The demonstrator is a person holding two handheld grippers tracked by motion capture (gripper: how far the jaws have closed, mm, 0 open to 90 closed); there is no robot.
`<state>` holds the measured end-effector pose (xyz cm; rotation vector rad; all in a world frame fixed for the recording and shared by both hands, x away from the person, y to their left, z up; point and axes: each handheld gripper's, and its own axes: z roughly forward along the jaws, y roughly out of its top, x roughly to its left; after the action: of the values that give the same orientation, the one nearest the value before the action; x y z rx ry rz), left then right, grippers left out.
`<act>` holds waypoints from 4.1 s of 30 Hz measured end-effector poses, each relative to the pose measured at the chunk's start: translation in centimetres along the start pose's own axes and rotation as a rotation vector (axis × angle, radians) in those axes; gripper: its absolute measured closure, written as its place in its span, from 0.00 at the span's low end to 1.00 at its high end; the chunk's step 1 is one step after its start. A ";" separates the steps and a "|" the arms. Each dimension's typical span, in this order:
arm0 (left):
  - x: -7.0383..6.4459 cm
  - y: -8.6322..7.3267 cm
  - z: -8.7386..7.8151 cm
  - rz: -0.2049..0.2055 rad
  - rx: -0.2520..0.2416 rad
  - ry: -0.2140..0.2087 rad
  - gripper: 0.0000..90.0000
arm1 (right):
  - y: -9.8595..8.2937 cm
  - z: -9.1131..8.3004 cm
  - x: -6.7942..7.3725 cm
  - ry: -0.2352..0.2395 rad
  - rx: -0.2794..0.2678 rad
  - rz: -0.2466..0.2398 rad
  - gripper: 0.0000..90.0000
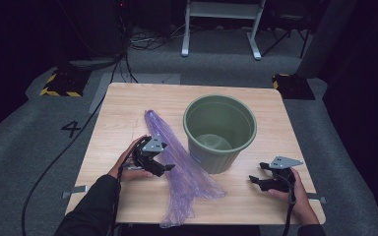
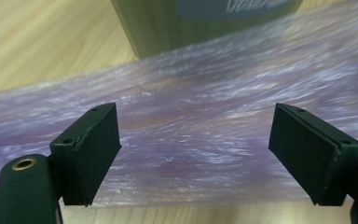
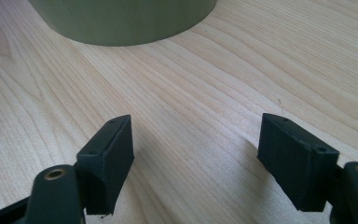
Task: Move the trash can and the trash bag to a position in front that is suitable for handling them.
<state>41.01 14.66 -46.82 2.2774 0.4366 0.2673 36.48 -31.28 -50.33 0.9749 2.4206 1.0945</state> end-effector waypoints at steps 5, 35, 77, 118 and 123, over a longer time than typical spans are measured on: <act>0.4 -0.3 1.2 -0.013 0.011 -0.038 0.28 | 0.0 0.0 0.0 0.000 0.000 0.000 0.30; -1.0 -1.9 1.2 -0.019 0.116 0.090 0.88 | 0.0 0.0 0.0 0.004 0.000 0.004 0.29; -2.1 -0.8 3.0 0.054 0.084 -0.154 0.19 | 0.0 0.0 0.1 0.001 0.000 0.007 0.29; 0.4 -1.7 -0.7 -0.092 -0.050 0.128 0.97 | 0.0 0.0 0.1 -0.001 0.001 0.006 0.29; 0.8 -1.7 -1.7 -0.110 -0.087 0.147 0.98 | 0.0 0.0 0.1 -0.001 0.001 0.006 0.29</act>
<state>40.77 17.23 -46.91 2.1490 0.6123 0.3921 36.37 -31.19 -50.33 0.9836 2.4194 1.0950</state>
